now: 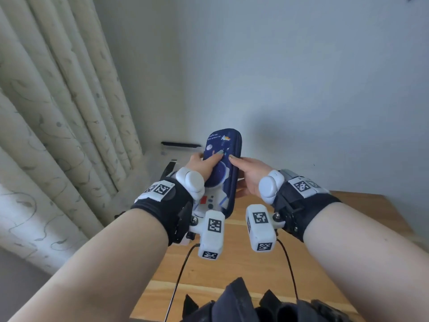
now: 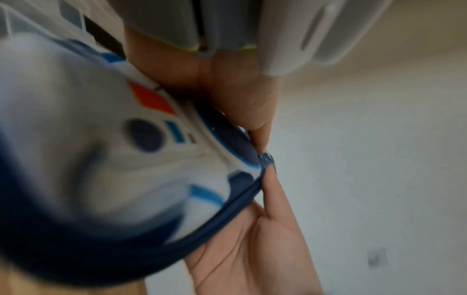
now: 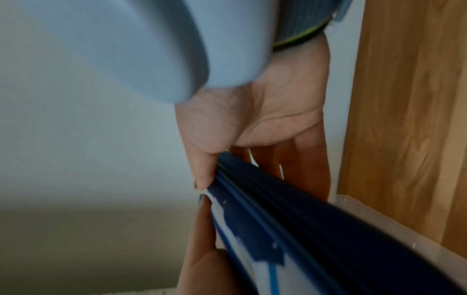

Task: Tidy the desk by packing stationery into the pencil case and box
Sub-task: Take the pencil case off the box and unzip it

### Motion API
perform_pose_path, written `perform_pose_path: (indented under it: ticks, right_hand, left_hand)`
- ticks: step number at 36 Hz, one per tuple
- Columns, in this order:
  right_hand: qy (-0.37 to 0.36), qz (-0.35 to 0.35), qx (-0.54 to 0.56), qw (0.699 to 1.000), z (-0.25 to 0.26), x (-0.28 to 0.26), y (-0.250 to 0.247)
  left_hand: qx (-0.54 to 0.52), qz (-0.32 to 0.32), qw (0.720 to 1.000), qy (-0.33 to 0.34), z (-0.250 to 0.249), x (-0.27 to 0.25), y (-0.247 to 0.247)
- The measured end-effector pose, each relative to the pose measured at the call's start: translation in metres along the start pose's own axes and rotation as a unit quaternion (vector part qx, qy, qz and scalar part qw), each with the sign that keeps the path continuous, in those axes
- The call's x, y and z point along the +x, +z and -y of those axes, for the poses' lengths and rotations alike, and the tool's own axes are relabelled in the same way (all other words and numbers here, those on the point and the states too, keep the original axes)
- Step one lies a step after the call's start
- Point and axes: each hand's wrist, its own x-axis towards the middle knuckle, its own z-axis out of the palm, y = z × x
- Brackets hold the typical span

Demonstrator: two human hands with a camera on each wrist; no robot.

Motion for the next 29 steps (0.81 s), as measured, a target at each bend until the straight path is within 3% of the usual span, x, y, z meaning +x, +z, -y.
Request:
perform_pose_path:
  ticks: [3,8,13,15,21,26,29]
  right_hand:
    - [0.0,-0.059,-0.007,0.998,-0.008,-0.006,-0.023]
    - [0.028,-0.114,-0.021,0.993,-0.025,-0.009,-0.055]
    - [0.046,-0.102,-0.044,0.993,-0.044,-0.017,-0.078]
    - [0.04,-0.085,-0.04,0.995,-0.052,-0.02,-0.086]
    - [0.033,-0.078,-0.007,0.996,-0.069,-0.019,-0.098]
    - [0.051,-0.161,-0.068,0.983,-0.08,-0.011,-0.12]
    - [0.048,-0.175,-0.096,0.979,-0.083,-0.011,-0.134]
  left_hand:
    - [-0.002,0.015,1.0,0.013,-0.002,-0.006,0.03]
    - [0.09,0.087,0.991,0.047,0.007,-0.009,0.067]
    - [0.133,0.181,0.974,0.036,0.008,-0.008,0.087]
    - [0.129,0.186,0.974,0.023,0.011,-0.006,0.093]
    - [-0.03,0.218,0.975,-0.028,0.023,0.0,0.1]
    - [-0.197,0.204,0.956,-0.073,0.036,-0.008,0.104]
    - [-0.237,0.176,0.949,-0.113,0.04,-0.01,0.107]
